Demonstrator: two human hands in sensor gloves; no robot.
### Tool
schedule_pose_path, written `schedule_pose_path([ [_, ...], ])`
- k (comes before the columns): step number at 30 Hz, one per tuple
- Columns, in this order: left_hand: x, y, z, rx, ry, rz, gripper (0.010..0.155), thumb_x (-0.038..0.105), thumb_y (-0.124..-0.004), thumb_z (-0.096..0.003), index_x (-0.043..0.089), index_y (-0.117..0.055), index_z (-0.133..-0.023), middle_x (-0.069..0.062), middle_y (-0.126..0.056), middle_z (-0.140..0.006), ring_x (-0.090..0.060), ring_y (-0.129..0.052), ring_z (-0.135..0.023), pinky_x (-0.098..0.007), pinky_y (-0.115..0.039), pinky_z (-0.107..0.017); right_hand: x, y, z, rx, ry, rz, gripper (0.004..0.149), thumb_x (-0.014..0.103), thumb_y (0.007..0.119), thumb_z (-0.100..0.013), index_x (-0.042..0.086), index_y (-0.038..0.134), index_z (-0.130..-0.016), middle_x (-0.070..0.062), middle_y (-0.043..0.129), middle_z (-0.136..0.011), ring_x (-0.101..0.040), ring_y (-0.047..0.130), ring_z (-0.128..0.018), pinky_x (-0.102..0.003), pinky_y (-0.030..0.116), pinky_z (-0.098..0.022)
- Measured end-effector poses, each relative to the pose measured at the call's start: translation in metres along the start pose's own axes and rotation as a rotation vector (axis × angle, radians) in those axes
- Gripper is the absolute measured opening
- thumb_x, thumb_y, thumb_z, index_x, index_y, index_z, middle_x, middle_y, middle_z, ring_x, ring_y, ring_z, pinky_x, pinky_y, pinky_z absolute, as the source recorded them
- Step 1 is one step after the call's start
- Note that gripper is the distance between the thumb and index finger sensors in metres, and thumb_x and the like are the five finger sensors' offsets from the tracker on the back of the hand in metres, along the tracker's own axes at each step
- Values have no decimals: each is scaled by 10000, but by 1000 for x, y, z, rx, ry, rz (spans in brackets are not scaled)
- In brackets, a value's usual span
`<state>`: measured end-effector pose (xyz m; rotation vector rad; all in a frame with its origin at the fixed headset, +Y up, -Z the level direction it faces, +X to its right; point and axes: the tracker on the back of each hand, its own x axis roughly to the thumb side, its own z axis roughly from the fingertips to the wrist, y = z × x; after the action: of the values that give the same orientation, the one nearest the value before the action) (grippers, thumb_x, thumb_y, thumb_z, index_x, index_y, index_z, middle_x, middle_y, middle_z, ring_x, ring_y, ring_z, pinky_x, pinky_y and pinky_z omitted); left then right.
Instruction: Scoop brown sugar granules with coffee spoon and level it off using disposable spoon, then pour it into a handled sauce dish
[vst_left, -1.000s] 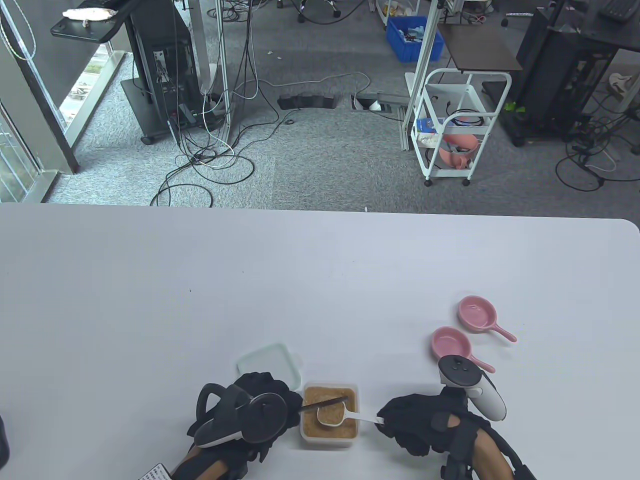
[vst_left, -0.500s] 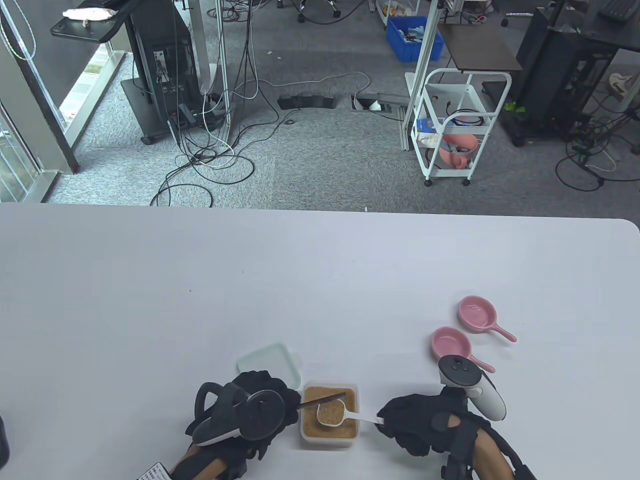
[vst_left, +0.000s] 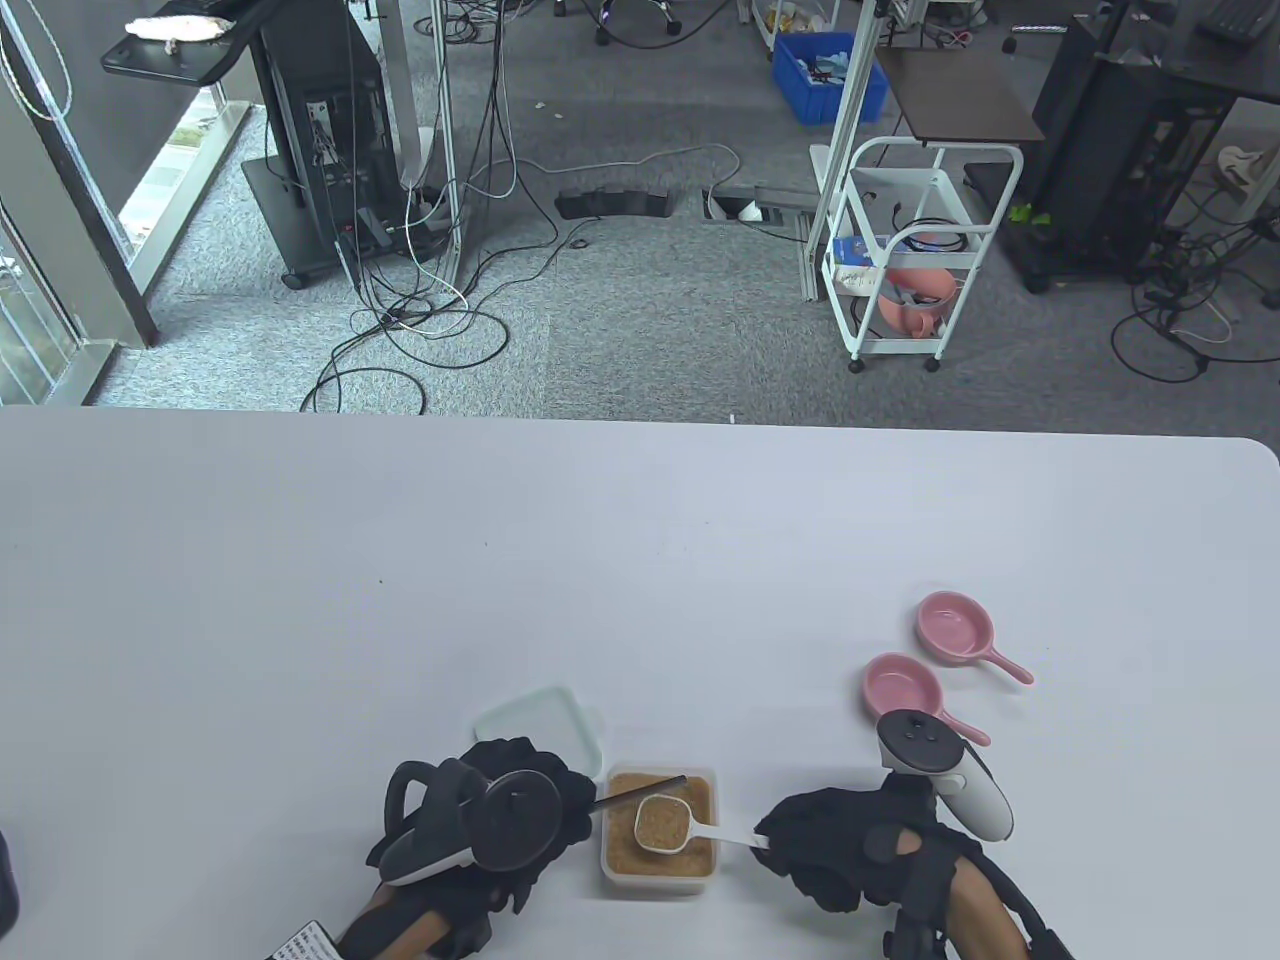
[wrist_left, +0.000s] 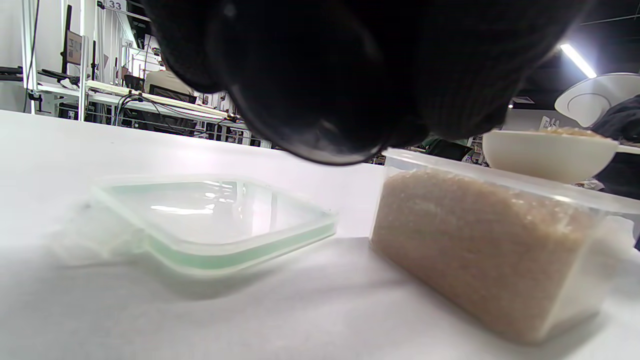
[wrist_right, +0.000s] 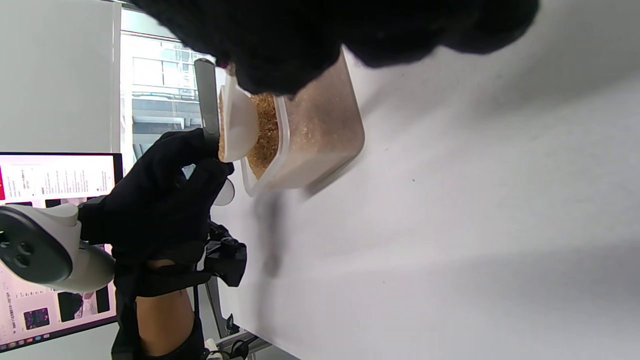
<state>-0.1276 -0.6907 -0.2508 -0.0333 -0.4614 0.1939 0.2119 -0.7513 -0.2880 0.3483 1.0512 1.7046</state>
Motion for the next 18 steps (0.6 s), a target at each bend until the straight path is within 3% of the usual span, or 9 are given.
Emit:
schedule_pose_path([
  [18, -6, -2, -1, -20, 32, -6, 418, 545, -832, -435, 431, -889, -833, 143, -959, -750, -122, -986, -708, -451, -737, -738, 0, -2, 2, -11, -2, 1, 430, 360, 742, -526, 102, 849, -852, 11, 943, -427, -234, 905, -237, -553, 722, -487],
])
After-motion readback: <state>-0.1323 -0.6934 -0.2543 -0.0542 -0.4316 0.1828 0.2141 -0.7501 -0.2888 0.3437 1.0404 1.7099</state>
